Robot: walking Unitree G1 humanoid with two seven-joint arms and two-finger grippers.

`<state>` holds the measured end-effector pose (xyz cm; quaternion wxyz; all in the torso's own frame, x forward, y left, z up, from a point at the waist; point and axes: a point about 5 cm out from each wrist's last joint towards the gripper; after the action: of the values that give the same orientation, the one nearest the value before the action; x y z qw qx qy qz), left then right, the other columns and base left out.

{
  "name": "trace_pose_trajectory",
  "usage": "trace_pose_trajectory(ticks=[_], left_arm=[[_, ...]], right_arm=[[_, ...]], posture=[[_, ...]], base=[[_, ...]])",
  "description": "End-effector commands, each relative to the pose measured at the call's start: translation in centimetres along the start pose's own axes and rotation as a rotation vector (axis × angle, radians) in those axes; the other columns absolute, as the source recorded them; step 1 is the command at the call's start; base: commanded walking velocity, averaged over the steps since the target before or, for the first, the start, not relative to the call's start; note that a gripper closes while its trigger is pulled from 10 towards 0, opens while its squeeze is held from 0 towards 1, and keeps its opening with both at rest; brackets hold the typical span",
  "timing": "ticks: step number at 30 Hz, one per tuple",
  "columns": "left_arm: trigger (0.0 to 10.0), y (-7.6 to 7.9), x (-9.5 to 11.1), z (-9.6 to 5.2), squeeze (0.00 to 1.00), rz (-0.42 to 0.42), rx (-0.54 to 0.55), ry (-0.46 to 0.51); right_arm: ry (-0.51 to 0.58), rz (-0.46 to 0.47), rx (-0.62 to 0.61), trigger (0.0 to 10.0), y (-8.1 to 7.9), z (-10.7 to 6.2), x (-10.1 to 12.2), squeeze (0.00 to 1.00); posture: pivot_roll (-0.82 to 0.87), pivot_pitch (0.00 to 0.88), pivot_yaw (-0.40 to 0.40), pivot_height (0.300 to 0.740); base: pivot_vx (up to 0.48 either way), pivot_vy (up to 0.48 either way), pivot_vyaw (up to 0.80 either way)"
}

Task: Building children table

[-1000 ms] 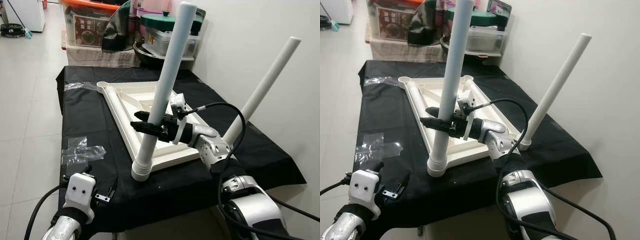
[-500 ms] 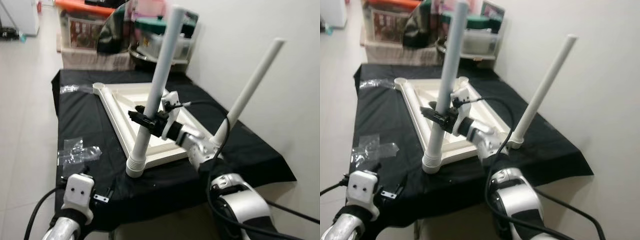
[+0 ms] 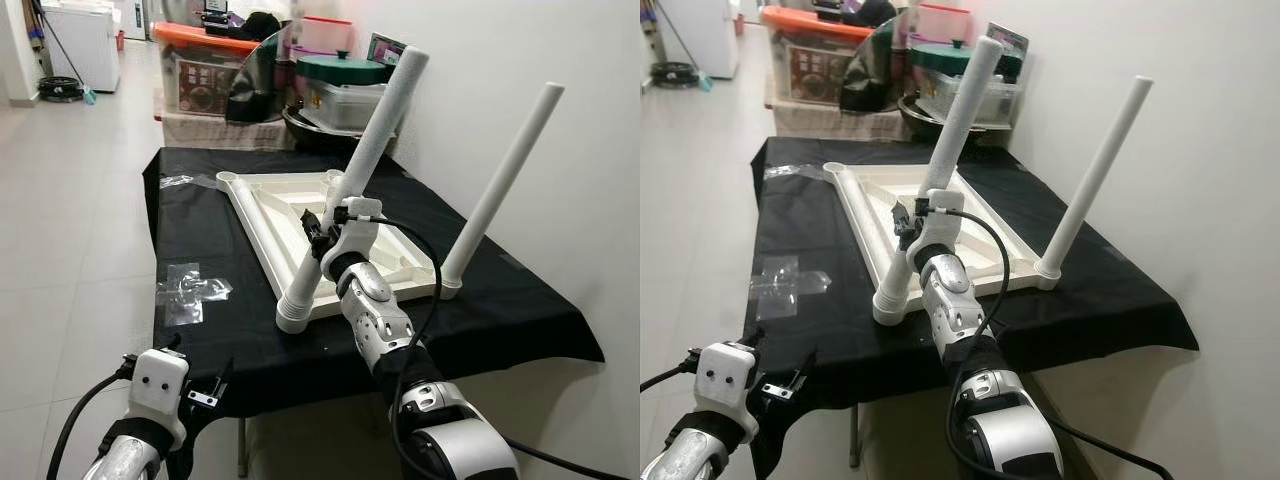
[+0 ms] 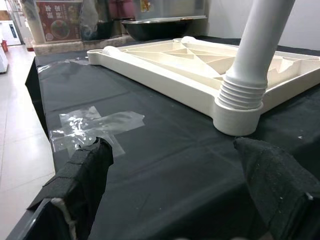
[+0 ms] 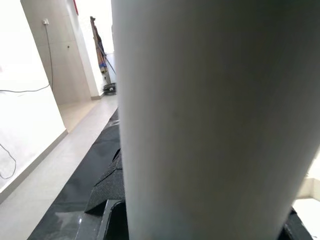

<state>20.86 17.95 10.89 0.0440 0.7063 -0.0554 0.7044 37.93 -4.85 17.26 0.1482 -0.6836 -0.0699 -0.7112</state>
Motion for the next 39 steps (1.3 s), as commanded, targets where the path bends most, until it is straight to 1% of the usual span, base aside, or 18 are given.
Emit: trace_pose_trajectory(ticks=[1,2,5,15,16,17,18,20,21,22,23,25,26,27,32,34,36,39], left_arm=[[10.0,0.3,-0.2,0.3,0.00,0.007,-0.012,-0.004],[10.0,0.5,-0.2,0.3,0.00,0.003,-0.014,-0.002],[10.0,0.6,-0.2,0.4,0.00,0.000,-0.016,0.000],[10.0,0.4,-0.2,0.4,0.00,-0.001,-0.011,0.000],[10.0,0.4,-0.3,0.5,0.00,-0.001,-0.013,0.000],[10.0,0.6,-0.3,0.7,0.00,-0.003,-0.016,0.001],[10.0,0.6,-0.3,0.7,0.00,-0.003,-0.016,0.001],[10.0,0.8,-0.3,0.8,0.00,-0.006,-0.022,0.003],[10.0,0.8,-0.3,0.8,0.00,-0.006,-0.022,0.003],[10.0,0.8,-0.3,0.9,0.00,-0.007,-0.024,0.003],[10.0,0.8,-0.3,0.9,0.00,-0.007,-0.024,0.003],[10.0,0.7,-0.3,0.9,0.00,-0.006,-0.022,0.004],[10.0,0.7,-0.3,0.9,0.00,-0.006,-0.022,0.004],[10.0,0.6,-0.3,0.9,0.00,-0.006,-0.016,0.006],[10.0,0.6,-0.4,0.8,0.00,-0.006,-0.014,0.005],[10.0,0.7,-0.4,0.8,0.00,-0.007,-0.013,0.004],[10.0,0.7,-0.5,0.8,0.00,-0.009,-0.013,0.003],[10.0,0.7,-0.6,0.8,0.00,-0.010,-0.012,0.003]], right_arm=[[-0.158,-0.078,0.031,10.0,-0.4,-0.8,-3.4,0.00],[-0.158,-0.095,0.042,10.0,-1.0,-0.6,-3.3,0.00],[-0.159,-0.106,0.044,10.0,-1.3,-0.5,-3.2,0.00],[-0.211,-0.107,-0.015,10.0,-1.4,-1.0,-4.1,0.00],[-0.211,-0.096,0.006,10.0,-1.7,-1.1,-4.3,0.00],[-0.195,-0.065,0.085,10.0,-2.8,-1.2,-4.3,0.00],[-0.195,-0.065,0.085,10.0,-2.8,-1.2,-4.3,0.00],[-0.147,-0.023,0.324,10.0,-5.5,-1.4,-3.9,0.00],[-0.147,-0.023,0.324,10.0,-5.5,-1.4,-3.9,0.00],[-0.142,-0.020,0.440,10.0,-6.5,-1.6,-3.9,0.00],[-0.142,-0.020,0.440,10.0,-6.5,-1.6,-3.9,0.00],[-0.147,-0.045,0.557,10.0,-7.1,-1.9,-4.3,0.00],[-0.147,-0.045,0.557,10.0,-7.1,-1.9,-4.3,0.00],[-0.154,-0.073,0.617,10.0,-7.2,-2.1,-4.5,0.00],[-0.166,-0.080,0.659,10.0,-7.3,-2.2,-4.7,0.00],[-0.179,-0.067,0.663,10.0,-7.1,-2.1,-4.7,0.00],[-0.203,-0.019,0.655,10.0,-6.6,-1.8,-4.6,0.00],[-0.216,-0.005,0.656,10.0,-6.1,-1.8,-4.7,0.00]], posture=[[0.17,0.000,-0.166,0.740],[0.17,0.000,-0.169,0.740],[0.18,0.000,-0.171,0.740],[0.17,0.000,-0.172,0.740],[0.17,0.000,-0.171,0.740],[0.17,0.000,-0.170,0.740],[0.17,0.000,-0.170,0.740],[0.17,0.000,-0.171,0.740],[0.17,0.000,-0.171,0.740],[0.17,0.000,-0.174,0.740],[0.17,0.000,-0.174,0.740],[0.17,0.000,-0.179,0.740],[0.17,0.000,-0.179,0.740],[0.18,0.000,-0.187,0.740],[0.19,0.000,-0.193,0.740],[0.19,0.000,-0.195,0.740],[0.19,0.000,-0.195,0.740],[0.20,0.000,-0.197,0.740]], base=[[0.000,0.000,0.00],[0.000,0.000,0.00],[0.000,0.000,0.00],[0.000,0.000,0.00],[0.000,0.000,0.00],[0.000,0.000,0.00],[0.000,0.000,0.00],[0.000,0.000,0.00],[0.000,0.000,0.00],[0.000,0.000,0.00],[0.000,0.000,0.00],[0.000,0.000,0.00],[0.000,0.000,0.00],[0.000,0.000,0.00],[0.000,0.000,0.00],[0.000,0.000,0.00],[0.000,0.000,0.00],[0.000,0.000,0.00]])
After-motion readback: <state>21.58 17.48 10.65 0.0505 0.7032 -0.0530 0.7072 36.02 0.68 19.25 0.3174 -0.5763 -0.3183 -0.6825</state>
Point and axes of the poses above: a point about 5 cm out from each wrist's last joint towards the gripper, its own z axis pointing out of the wrist towards the gripper, its own x axis along the axis of the wrist's last joint, y = z × x, and after that the axes turned 8 degrees about -z, right-handed
